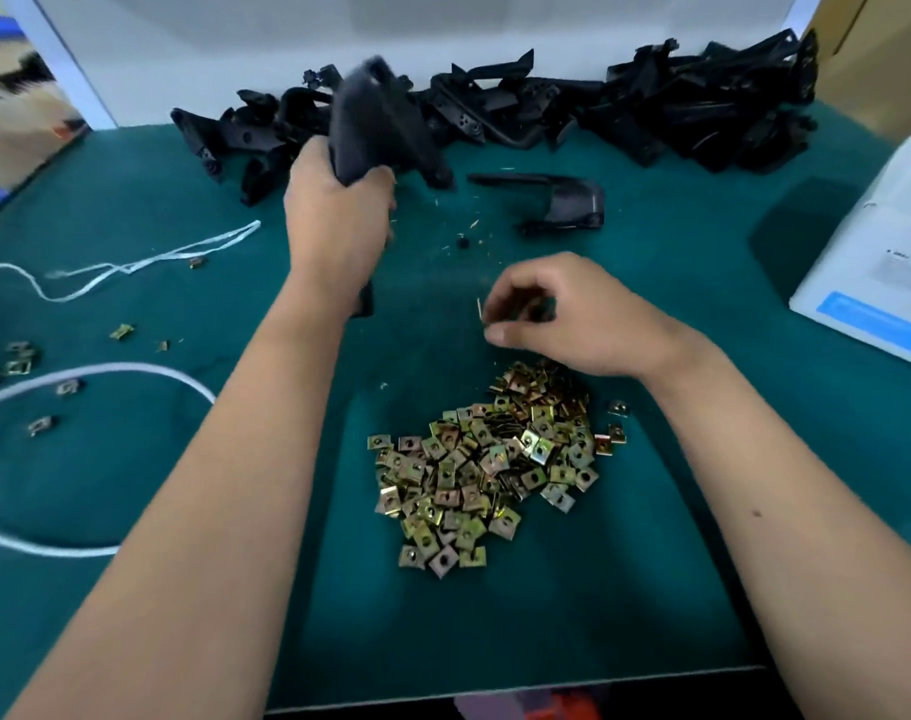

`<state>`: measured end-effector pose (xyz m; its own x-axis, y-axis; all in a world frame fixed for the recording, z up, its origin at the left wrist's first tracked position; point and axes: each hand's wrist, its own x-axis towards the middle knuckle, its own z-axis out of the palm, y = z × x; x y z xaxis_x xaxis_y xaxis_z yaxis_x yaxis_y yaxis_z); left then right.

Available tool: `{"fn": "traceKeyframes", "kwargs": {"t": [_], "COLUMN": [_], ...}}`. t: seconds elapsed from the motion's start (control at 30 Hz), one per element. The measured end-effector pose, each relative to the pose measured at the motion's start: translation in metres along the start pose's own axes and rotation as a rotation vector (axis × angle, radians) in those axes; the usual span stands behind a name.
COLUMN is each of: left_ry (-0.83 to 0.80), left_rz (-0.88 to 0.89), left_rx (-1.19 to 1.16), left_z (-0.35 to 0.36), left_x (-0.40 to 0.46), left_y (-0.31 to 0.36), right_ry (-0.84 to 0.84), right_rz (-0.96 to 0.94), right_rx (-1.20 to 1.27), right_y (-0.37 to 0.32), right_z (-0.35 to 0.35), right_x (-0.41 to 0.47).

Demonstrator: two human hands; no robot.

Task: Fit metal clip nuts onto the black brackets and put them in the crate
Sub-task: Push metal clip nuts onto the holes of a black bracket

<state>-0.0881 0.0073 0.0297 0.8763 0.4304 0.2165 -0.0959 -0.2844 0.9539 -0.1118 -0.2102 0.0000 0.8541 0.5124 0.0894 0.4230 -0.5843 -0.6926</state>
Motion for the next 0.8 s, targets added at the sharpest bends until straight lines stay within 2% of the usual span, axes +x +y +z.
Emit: {"fn": "traceKeyframes", "kwargs": {"t": [0.03,0.1,0.2,0.33,0.43,0.6,0.8], "left_ry": [-0.031,-0.123,-0.141,-0.034,-0.036,-0.170,-0.300], "left_rz": [0.073,0.096,0.093,0.168,0.235,0.307,0.429], "left_rx": [0.208,0.556,0.743,0.800,0.844,0.827,0.738], "left_z": [-0.008,-0.021,-0.027,-0.019,-0.016,-0.007,-0.002], "left_x": [-0.007,-0.022,-0.035,-0.039,-0.037,-0.039,-0.043], "left_y": [-0.005,-0.015,-0.024,-0.029,-0.037,-0.047,-0.048], "right_ry": [-0.071,-0.193,-0.289,-0.272,-0.161,-0.063,0.074], "right_rz": [-0.003,0.001,0.022,0.030,0.013,0.009,0.045], "right_rx": [-0.025,-0.048,-0.081,-0.086,-0.049,0.123,0.143], "right_y": [0.000,0.000,-0.001,-0.001,0.003,0.007,0.010], "right_z": [-0.004,-0.012,-0.017,-0.010,-0.006,-0.002,0.001], "right_x": [-0.004,-0.010,-0.012,-0.008,-0.007,-0.005,-0.001]}}
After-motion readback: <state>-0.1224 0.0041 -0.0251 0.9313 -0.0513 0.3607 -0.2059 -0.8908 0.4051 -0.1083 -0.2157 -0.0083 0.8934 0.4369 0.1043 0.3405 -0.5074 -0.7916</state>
